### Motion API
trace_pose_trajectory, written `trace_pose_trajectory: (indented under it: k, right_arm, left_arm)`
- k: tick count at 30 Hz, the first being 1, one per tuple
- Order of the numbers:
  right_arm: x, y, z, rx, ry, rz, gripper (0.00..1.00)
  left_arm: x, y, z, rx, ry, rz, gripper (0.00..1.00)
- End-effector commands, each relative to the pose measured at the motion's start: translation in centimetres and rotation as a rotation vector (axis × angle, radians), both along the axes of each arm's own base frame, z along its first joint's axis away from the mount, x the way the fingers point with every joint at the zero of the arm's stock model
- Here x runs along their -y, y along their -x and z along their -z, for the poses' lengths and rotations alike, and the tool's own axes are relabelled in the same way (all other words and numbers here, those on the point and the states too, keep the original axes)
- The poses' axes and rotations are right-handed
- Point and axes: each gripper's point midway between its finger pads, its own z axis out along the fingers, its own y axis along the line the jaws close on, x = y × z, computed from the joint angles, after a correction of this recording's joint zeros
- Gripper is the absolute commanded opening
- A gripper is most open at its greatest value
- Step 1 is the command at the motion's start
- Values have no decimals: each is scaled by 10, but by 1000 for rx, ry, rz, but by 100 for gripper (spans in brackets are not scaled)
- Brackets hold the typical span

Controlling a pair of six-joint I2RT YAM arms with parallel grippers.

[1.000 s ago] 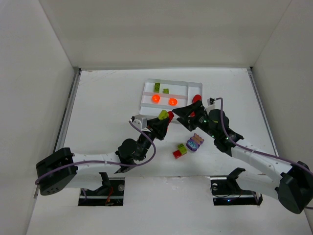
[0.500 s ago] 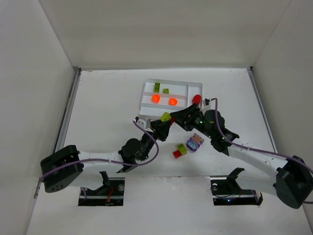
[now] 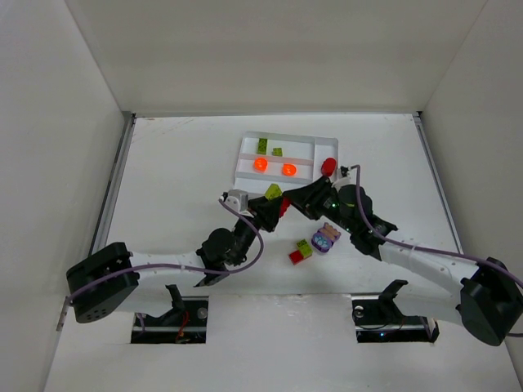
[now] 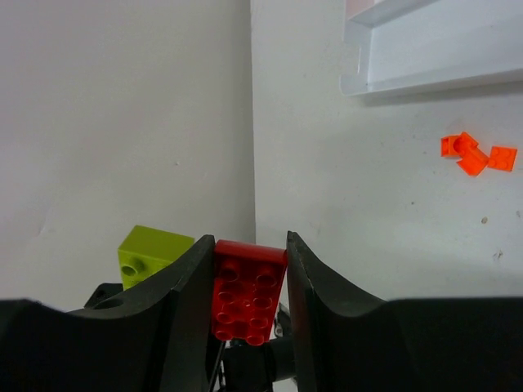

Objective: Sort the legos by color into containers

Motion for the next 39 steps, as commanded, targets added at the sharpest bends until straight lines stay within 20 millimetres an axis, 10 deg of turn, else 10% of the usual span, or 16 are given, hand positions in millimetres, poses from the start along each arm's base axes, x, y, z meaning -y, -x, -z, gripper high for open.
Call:
trace_pose_trajectory:
  k: [1,7,19,39]
  right_arm:
    - [1,1,1,25,15,9,26]
    - [23,-9,13,33,96,55,27]
    - [145,-110,48,15,662,427,27]
    - [151,-214,88,-15,1001,427,35]
  left_arm:
    - [-13,-2,-37,53,142,-15,22]
    - [-30,-10,-46,66,154,-50,24]
    - [-36,-25,4,-82,14,-77,24]
    - [-42,-37,37,-172,11,-36,24]
